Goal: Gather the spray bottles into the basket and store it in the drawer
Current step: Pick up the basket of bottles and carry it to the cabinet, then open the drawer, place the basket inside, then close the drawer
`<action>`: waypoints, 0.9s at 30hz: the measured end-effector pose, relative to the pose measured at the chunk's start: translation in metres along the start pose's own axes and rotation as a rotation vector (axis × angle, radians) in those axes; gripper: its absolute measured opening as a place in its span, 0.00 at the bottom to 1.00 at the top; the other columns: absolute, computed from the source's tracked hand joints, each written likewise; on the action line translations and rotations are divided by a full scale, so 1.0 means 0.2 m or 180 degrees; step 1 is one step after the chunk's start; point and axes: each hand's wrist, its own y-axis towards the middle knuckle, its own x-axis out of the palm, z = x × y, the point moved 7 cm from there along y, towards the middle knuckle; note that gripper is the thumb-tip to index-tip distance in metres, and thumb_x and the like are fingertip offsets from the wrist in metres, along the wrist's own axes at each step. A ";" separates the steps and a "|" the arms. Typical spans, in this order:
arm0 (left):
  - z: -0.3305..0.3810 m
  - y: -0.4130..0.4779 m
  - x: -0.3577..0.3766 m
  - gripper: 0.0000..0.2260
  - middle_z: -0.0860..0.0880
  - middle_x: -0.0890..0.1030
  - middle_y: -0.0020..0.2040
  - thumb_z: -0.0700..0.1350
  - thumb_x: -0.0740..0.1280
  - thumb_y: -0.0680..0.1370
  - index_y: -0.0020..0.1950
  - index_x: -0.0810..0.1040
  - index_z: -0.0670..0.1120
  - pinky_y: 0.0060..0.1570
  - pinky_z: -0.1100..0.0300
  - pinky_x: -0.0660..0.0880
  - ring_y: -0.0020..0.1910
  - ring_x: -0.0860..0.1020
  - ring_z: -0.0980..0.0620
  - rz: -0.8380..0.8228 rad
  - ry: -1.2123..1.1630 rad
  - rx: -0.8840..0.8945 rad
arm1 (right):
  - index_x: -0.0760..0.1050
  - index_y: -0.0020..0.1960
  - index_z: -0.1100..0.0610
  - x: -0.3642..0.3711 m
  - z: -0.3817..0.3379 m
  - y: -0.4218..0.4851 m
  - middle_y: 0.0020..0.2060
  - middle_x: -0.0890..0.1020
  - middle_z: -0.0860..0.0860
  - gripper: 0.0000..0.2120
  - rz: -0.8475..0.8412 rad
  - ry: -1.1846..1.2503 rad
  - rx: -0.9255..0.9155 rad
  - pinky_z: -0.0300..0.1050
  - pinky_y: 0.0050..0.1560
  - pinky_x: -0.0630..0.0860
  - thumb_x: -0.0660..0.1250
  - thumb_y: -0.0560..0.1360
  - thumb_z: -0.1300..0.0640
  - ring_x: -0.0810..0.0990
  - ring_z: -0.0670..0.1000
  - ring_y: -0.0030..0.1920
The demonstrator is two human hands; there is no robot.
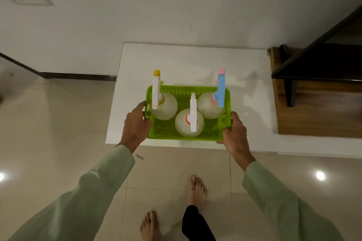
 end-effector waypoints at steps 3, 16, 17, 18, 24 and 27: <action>-0.01 0.01 -0.01 0.26 0.41 0.81 0.63 0.35 0.63 0.77 0.74 0.67 0.49 0.58 0.41 0.79 0.61 0.79 0.39 -0.0071 -0.0132 0.0098 | 0.72 0.60 0.56 0.01 0.00 -0.03 0.49 0.79 0.55 0.20 0.0061 0.0188 0.0054 0.53 0.39 0.86 0.56 0.74 0.72 0.82 0.61 0.51; -0.52 -0.51 0.01 0.07 0.51 0.83 0.52 0.46 0.63 0.82 0.58 0.78 0.51 0.47 0.61 0.80 0.51 0.82 0.52 0.0582 -0.1152 0.0212 | 0.74 0.54 0.55 0.26 0.42 -0.57 0.50 0.80 0.55 0.03 0.1379 0.1406 0.0328 0.57 0.50 0.78 0.62 0.84 0.56 0.80 0.59 0.52; -0.60 -0.52 0.09 0.07 0.49 0.83 0.52 0.44 0.63 0.82 0.58 0.78 0.49 0.49 0.54 0.81 0.50 0.82 0.47 0.0394 -0.1260 0.0005 | 0.74 0.52 0.55 0.36 0.52 -0.58 0.50 0.80 0.57 0.04 0.1183 0.1674 0.0707 0.55 0.46 0.78 0.61 0.84 0.56 0.80 0.60 0.51; -0.67 -0.52 0.18 0.08 0.45 0.83 0.52 0.43 0.64 0.81 0.58 0.79 0.46 0.51 0.48 0.81 0.51 0.82 0.43 0.0170 -0.1503 -0.0320 | 0.75 0.52 0.56 0.46 0.61 -0.58 0.50 0.80 0.58 0.06 0.0966 0.1972 0.1077 0.52 0.44 0.77 0.61 0.84 0.56 0.79 0.60 0.51; -1.01 -0.41 0.75 0.17 0.39 0.78 0.65 0.47 0.64 0.81 0.68 0.73 0.41 0.61 0.45 0.75 0.62 0.78 0.38 -0.0889 -0.3204 -0.2254 | 0.73 0.62 0.60 0.87 0.99 -0.37 0.58 0.80 0.62 0.17 0.0235 0.3312 0.2257 0.62 0.64 0.75 0.56 0.84 0.48 0.78 0.62 0.58; -1.08 -0.25 1.01 0.22 0.40 0.73 0.70 0.51 0.60 0.83 0.74 0.67 0.41 0.65 0.44 0.71 0.65 0.74 0.39 -0.0891 -0.3780 -0.2421 | 0.71 0.67 0.60 0.96 1.11 -0.13 0.61 0.78 0.63 0.21 0.0242 0.3709 0.2285 0.63 0.70 0.71 0.54 0.84 0.46 0.77 0.62 0.60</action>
